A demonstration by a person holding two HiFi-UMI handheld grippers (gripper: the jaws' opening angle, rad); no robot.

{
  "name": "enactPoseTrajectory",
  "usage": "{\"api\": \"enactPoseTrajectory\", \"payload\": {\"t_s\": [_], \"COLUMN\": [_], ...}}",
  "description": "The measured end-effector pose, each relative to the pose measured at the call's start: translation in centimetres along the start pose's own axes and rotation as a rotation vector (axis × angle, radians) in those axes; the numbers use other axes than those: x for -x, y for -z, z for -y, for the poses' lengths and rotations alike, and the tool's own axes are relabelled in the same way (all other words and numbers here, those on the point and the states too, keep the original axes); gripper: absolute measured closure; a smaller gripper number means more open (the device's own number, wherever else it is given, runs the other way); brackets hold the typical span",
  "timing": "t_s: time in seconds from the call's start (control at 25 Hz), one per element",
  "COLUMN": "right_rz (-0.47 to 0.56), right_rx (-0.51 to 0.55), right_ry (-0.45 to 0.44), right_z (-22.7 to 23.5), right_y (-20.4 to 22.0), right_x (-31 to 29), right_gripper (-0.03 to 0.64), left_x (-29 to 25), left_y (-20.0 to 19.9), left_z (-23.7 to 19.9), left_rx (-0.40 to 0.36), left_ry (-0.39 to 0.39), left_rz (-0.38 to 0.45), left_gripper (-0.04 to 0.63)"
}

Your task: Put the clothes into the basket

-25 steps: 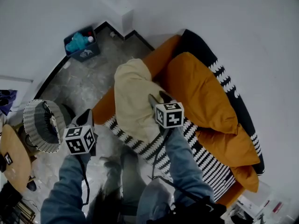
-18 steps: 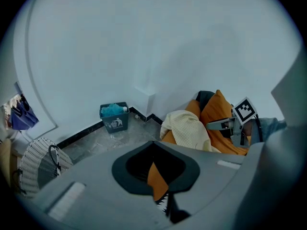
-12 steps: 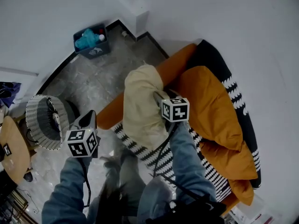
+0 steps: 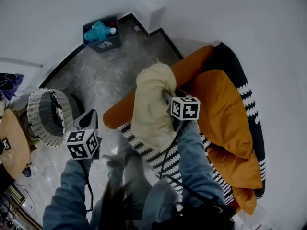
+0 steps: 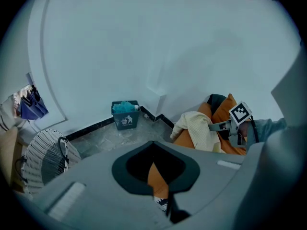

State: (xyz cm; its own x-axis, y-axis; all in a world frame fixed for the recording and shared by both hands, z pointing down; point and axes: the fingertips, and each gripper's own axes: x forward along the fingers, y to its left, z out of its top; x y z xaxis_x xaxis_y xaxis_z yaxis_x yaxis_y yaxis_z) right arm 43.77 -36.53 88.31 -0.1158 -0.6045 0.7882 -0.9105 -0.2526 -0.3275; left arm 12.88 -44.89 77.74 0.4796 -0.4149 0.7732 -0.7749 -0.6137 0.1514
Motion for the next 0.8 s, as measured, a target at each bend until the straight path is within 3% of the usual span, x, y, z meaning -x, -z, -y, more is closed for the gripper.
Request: {"api": "enactPoseTrajectory", "payload": {"t_s": [0.12, 0.24, 0.48, 0.8], "right_rz": [0.004, 0.004, 0.020, 0.079], "right_rx": [-0.027, 0.023, 0.038, 0.057], "right_ry": [-0.010, 0.032, 0.095, 0.099], "right_z": [-1.2, -2.1, -3.1, -7.3], "right_y": [0.4, 0.3, 0.3, -0.8], "right_x": [0.1, 0.4, 2.5, 9.1], "right_gripper": [0.479, 0.547, 0.558, 0.563], "left_x": [0.7, 1.5, 4.5, 9.2], "left_y": [0.5, 0.1, -0.3, -0.2], "left_z": [-0.5, -0.4, -0.5, -0.8], "left_rx": [0.023, 0.035, -0.025, 0.014], "left_ry": [-0.012, -0.013, -0.003, 0.013], "left_rz": [0.003, 0.020, 0.046, 0.077], "left_gripper": [0.594, 0.594, 0.594, 0.594]}}
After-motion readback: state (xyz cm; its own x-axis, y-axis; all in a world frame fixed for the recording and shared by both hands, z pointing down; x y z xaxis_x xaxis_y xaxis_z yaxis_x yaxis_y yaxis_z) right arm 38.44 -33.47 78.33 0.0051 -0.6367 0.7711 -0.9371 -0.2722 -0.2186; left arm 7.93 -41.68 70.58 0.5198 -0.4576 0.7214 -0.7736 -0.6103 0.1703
